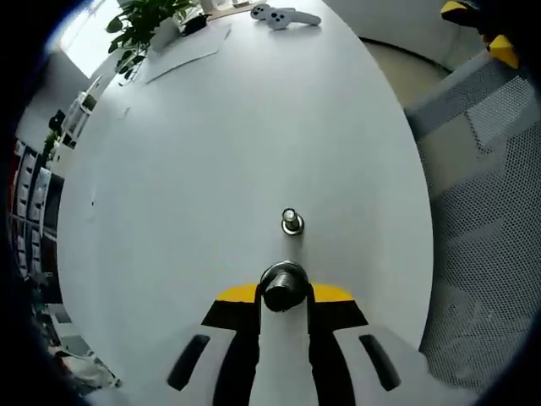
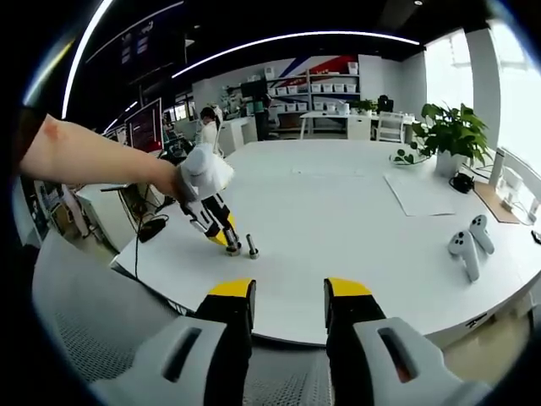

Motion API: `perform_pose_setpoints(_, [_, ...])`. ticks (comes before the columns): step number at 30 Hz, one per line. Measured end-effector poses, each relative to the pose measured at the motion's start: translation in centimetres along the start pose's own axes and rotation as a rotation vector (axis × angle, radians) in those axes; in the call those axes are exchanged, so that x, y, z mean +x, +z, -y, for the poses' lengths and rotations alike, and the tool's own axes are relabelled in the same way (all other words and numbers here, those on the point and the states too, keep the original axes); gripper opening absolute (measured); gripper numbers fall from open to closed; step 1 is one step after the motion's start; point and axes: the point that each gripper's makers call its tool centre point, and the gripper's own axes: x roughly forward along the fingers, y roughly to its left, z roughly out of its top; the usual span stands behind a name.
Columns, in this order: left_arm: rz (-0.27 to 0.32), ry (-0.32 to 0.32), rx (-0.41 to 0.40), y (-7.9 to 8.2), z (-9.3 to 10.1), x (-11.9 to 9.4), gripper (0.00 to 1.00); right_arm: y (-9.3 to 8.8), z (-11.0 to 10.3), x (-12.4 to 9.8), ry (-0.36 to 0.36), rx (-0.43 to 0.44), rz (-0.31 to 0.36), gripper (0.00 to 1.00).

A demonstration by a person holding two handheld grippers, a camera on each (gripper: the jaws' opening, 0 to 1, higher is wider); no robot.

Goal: Place the washer onto the threaded stud by aligning its center hole with the stud, sliding it down to the base, and recovering from edge contact or off-axis alignment until the washer reaches the visible bottom stop.

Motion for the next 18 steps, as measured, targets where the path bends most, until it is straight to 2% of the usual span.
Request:
perform_pose_setpoints(14, [-0.038, -0.026, -0.010, -0.6, 0.4, 1.7, 0.18, 0.0, 0.0, 0.1, 0.004, 0.004, 0.001, 0.33])
perform_pose_setpoints(15, [-0.032, -0.032, -0.039, -0.4, 0.5, 1.6, 0.18, 0.0, 0.0, 0.1, 0.004, 0.004, 0.002, 0.33])
perform_pose_setpoints(18, [-0.032, -0.040, -0.054, -0.4, 0.3, 1.5, 0.18, 0.0, -0.1, 0.1, 0.005, 0.004, 0.001, 0.33])
